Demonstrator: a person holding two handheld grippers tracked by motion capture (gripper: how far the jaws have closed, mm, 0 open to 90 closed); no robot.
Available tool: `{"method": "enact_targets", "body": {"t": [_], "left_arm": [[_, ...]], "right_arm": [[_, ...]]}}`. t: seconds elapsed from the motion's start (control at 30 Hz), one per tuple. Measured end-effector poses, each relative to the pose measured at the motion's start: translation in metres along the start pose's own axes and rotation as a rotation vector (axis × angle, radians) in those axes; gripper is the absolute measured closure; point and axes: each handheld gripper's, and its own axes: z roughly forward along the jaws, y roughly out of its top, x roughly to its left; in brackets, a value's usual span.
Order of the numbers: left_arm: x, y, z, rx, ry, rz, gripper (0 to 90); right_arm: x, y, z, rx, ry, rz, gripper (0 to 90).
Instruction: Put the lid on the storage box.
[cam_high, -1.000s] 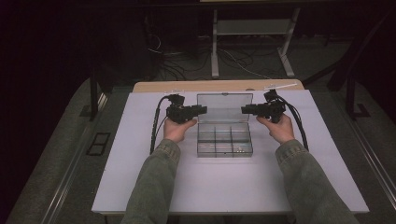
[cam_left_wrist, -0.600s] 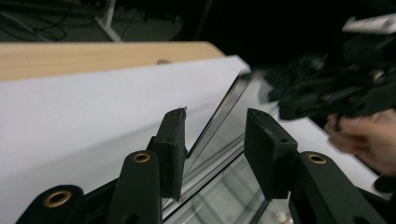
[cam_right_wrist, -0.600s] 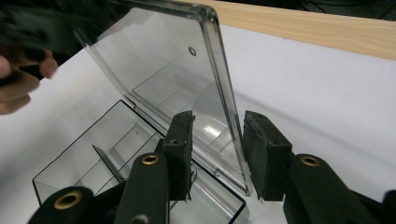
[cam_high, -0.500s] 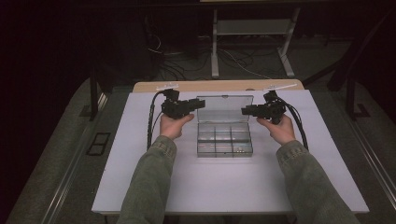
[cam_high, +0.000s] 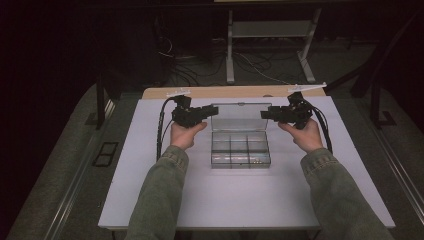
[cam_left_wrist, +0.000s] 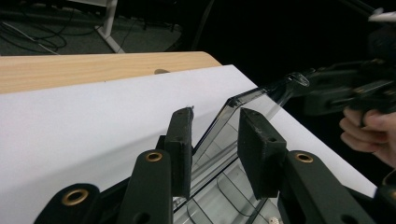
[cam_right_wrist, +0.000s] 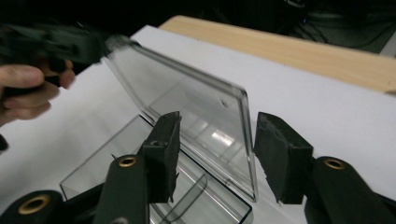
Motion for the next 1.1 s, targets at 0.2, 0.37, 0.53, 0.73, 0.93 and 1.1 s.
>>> {"method": "enact_targets", "body": {"t": [0.2,0.37,0.53,0.73,0.93,1.1], "left_arm": [[-0.001,-0.004,-0.002,-0.014,-0.006,0.010,64.0],[-0.004,-0.012,-0.003,-0.001,0.022,0.052,64.1],[-0.008,-0.017,-0.007,-0.005,0.017,0.077,63.1],[-0.013,-0.024,-0.010,-0.013,0.009,0.098,60.8],[-0.019,-0.031,-0.013,-0.032,0.018,0.113,57.9],[-0.024,-0.037,-0.015,-0.031,0.016,0.139,54.9]], "right_arm": [[0.007,0.014,-0.015,-0.018,-0.014,-0.034,47.6],[0.011,0.024,-0.021,-0.046,-0.008,-0.040,49.9],[0.017,0.031,-0.021,-0.061,0.018,-0.045,66.5],[0.026,0.029,-0.014,-0.027,0.021,-0.063,89.1],[0.037,0.022,-0.004,0.009,-0.002,-0.065,89.4],[0.041,0.015,0.004,0.043,0.002,-0.069,89.4]]}}
